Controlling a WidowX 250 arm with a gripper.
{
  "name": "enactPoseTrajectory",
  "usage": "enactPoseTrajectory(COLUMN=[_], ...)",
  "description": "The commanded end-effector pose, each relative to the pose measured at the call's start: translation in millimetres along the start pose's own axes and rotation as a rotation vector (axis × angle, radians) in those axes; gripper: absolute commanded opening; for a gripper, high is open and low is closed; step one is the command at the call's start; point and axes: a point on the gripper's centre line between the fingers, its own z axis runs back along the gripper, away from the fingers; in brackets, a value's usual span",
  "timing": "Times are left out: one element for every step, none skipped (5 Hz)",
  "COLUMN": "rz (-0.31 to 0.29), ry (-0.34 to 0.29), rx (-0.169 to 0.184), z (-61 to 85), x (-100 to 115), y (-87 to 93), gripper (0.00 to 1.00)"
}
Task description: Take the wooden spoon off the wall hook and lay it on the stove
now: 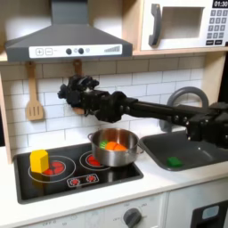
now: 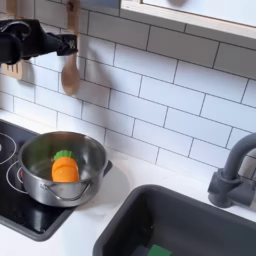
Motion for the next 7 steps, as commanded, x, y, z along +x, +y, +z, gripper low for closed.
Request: enactPoseTrajectory(rz=[-0.016,-0.02,-0.009,0.013,-0.003,0.006,-0.005], ry=[0.015,0.007,0.006,-0.001,-0.003,-0.001,0.001], rx=[0.012,0.02,-0.001,-0.019,-0.011,-0.013,-0.029], z=[-8.7,-12.5,-19.4,-20.2,-19.4,-19.6,-20.2], x=[-10.3,-9.7,-12.4,-13.5,-13.1,-12.7,-13.3], y=[4.9,8.1,2.5,2.8,1.5,3.0,-2.3], gripper=[1.0,1.0,1.0,1.0,0.0,0.0,0.0])
